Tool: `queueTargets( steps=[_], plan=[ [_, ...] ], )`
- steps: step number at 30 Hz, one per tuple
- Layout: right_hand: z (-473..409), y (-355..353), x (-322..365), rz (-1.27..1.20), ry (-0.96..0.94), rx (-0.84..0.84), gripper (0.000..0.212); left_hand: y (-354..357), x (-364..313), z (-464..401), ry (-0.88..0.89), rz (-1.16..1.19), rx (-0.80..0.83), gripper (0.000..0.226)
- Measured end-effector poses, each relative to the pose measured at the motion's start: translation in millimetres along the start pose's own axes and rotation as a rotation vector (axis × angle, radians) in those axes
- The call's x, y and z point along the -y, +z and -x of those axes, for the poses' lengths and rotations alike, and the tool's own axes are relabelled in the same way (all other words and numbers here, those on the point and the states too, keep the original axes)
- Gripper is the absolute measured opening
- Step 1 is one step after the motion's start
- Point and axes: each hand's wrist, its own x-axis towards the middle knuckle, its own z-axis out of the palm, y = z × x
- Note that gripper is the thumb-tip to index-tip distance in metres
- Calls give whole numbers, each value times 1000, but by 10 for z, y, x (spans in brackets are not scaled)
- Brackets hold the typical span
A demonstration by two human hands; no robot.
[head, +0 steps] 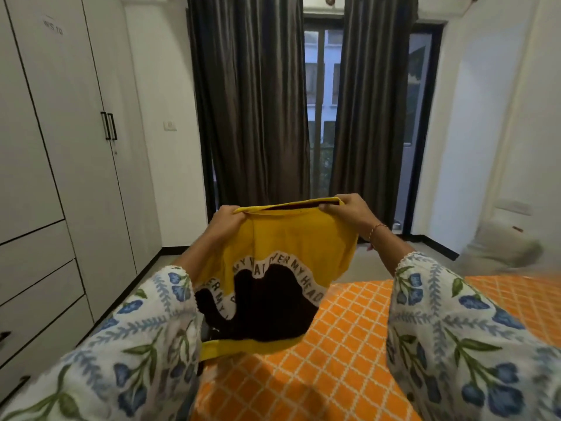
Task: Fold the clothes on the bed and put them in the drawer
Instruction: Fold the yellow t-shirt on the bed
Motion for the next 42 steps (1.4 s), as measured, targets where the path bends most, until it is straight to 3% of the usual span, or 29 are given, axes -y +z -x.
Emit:
queueTargets(
  steps=[2, 5, 7, 9, 11, 14, 18, 21, 24, 26, 28, 31, 33, 35, 37, 40, 42],
  plan=[
    [63, -166, -33, -71, 99, 102, 28, -114, -111, 32, 24, -42, 197, 22],
    [113, -419, -84, -115, 264, 398, 30, -276, -268, 16, 49, -310, 480, 14],
    [119, -514, -134, -71, 285, 496, 27, -327, -306, -21, 98, -429, 531, 5],
    [100, -511, -184, 182, 228, 418, 21, -332, -302, -66, 148, -509, 385, 10],
    [43, -466, -274, 491, 137, 191, 33, -281, -311, -91, 184, -600, 197, 19],
    [-1, -427, -375, 429, 106, -97, 38, -164, -356, -65, 250, -740, 12, 26],
    [32, -507, -379, 263, 92, -36, 31, -193, -402, -76, 195, -849, -239, 24],
    [36, -467, -386, 523, 73, -112, 31, -178, -441, -93, 113, -923, -366, 23],
    [-59, -376, -349, 384, 158, -319, 31, -88, -506, -146, -134, -535, -364, 32],
    [-147, -321, -306, 192, 217, -315, 30, -70, -534, -226, -305, -138, -324, 34],
    [-209, -301, -264, 84, 199, -289, 29, -96, -531, -283, -311, 1, -323, 31],
    [-213, -380, -273, 153, 87, -190, 22, -200, -454, -302, -33, -228, -292, 25],
    [-208, -472, -349, 449, 41, -124, 16, -297, -355, -311, 89, -431, -270, 20],
    [-205, -519, -435, 689, 21, -241, 17, -341, -284, -304, 162, -598, -326, 24],
    [-206, -508, -465, 778, 60, -412, 23, -303, -291, -257, 243, -721, -449, 33],
    [-252, -436, -381, 708, 197, -415, 29, -228, -335, -270, 191, -722, -506, 41],
    [-340, -461, -311, 425, 360, -337, 30, -227, -302, -362, 109, -605, -370, 43]
  ],
)
